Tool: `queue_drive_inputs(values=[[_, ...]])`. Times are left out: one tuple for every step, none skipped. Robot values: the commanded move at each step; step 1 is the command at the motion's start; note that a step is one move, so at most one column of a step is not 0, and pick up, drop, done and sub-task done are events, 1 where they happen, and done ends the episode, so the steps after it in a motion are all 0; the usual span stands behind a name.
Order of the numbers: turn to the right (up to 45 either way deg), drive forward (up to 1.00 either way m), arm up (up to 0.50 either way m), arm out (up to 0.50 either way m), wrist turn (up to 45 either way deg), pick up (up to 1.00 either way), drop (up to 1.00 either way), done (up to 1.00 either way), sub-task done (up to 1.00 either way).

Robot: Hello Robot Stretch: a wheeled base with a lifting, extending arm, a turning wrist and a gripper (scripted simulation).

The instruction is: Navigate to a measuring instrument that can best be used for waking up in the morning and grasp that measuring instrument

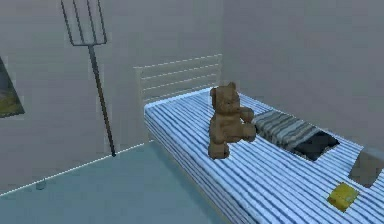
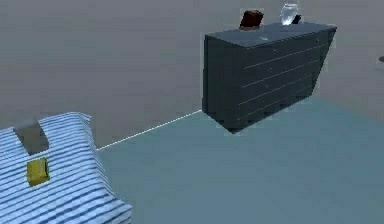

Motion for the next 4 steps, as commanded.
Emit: queue_drive_inputs(values=[[0.0, 0.5, 0.0, 0.0, 0.0, 0.0, 0.0, 0.0, 0.0], [-18.0, 0.0, 0.0, 0.0, 0.0, 0.0, 0.0, 0.0, 0.0], [0.0, 0.0, 0.5, 0.0, 0.0, 0.0, 0.0, 0.0, 0.0], [0.0, 0.0, 0.16, 0.0, 0.0, 0.0, 0.0, 0.0, 0.0]])
